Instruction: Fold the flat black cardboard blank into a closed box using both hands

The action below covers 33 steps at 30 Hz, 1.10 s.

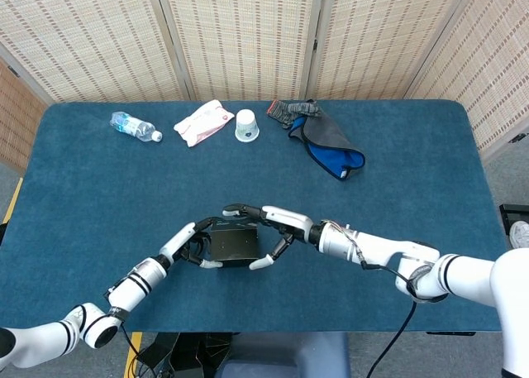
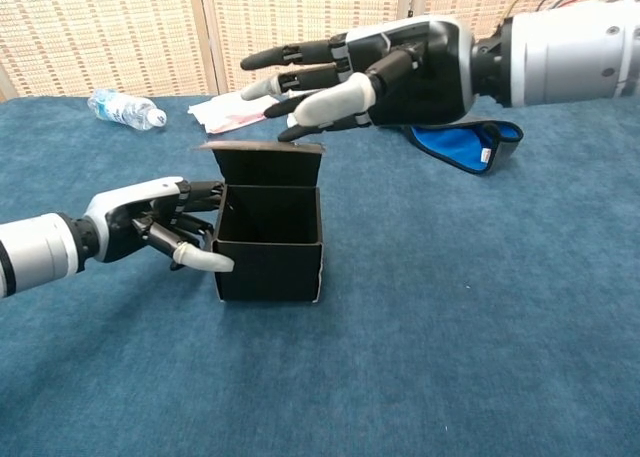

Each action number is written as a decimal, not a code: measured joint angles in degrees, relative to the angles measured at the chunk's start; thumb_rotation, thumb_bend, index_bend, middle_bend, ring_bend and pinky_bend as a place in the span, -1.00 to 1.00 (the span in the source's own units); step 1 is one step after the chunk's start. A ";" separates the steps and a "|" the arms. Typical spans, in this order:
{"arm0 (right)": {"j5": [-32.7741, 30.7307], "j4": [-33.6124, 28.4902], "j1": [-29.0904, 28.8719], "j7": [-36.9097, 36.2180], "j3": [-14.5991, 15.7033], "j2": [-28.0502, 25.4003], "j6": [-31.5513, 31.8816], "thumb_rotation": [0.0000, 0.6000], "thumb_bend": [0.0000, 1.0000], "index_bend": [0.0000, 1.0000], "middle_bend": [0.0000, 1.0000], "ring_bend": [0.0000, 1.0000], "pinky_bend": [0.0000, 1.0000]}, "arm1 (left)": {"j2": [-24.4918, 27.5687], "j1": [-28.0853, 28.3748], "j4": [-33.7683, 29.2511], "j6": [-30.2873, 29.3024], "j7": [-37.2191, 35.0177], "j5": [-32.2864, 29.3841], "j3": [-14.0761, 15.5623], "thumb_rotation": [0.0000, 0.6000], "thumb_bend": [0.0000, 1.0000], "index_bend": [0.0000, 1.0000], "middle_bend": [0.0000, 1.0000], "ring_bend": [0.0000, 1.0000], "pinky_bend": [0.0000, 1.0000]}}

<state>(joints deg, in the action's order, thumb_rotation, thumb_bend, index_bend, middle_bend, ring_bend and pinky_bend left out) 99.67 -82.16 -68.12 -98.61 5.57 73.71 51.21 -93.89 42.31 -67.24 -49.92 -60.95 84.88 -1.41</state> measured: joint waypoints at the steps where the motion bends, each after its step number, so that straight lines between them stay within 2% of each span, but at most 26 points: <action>1: -0.59 0.05 -0.18 0.19 -0.27 0.40 -0.66 1.00 -1.00 -1.00 -0.98 -1.00 -0.92 | -0.20 0.04 0.05 0.11 0.55 -0.13 -0.10 1.00 -0.71 -0.54 -0.51 0.15 0.51; 6: -4.46 0.59 -1.66 2.83 -2.21 2.70 -5.60 1.00 -1.00 -1.00 -0.94 -1.00 -0.90 | -1.17 0.11 0.05 0.56 3.65 -1.25 -0.94 1.00 -0.71 -0.55 -0.51 0.15 0.50; 10: -7.35 0.67 -2.66 7.37 -3.85 4.04 -9.36 1.00 -1.00 -1.00 -0.90 -0.98 -0.76 | -2.17 -0.18 -0.04 0.73 5.83 -2.78 -1.93 1.00 -0.71 -0.55 -0.51 0.15 0.49; 18: -15.51 -1.51 -3.07 20.11 -7.37 5.31 -14.97 1.00 -1.00 -1.00 -0.82 -0.86 -0.45 | -3.02 -0.50 0.11 2.03 7.70 -4.95 -3.39 1.00 -0.71 -0.59 -0.51 0.12 0.48; 25: -22.42 -6.02 -1.32 30.16 -9.79 4.55 -17.05 1.00 -1.00 -1.00 -0.82 -0.84 -0.39 | -2.91 -1.00 -0.19 3.62 8.59 -6.71 -4.34 1.00 -0.71 -0.64 -0.51 0.11 0.45; 29: -22.56 -9.88 0.99 31.05 -11.43 3.04 -17.04 1.00 -1.00 -1.00 -0.82 -0.84 -0.39 | -2.34 -1.42 -0.96 3.53 9.01 -6.58 -4.40 1.00 -0.71 -0.66 -0.51 0.11 0.43; 33: -21.77 -10.93 2.19 33.13 -12.01 1.80 -16.59 1.00 -1.00 -1.00 -0.81 -0.84 -0.39 | -1.85 -1.88 -1.65 3.35 9.67 -6.48 -4.49 1.00 -0.71 -0.66 -0.51 0.11 0.43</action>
<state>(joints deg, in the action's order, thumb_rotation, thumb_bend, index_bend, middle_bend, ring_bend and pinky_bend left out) 77.90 -93.09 -65.93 -65.48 -6.44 75.51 34.61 -95.74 40.43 -68.89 -46.57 -51.28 78.40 -5.90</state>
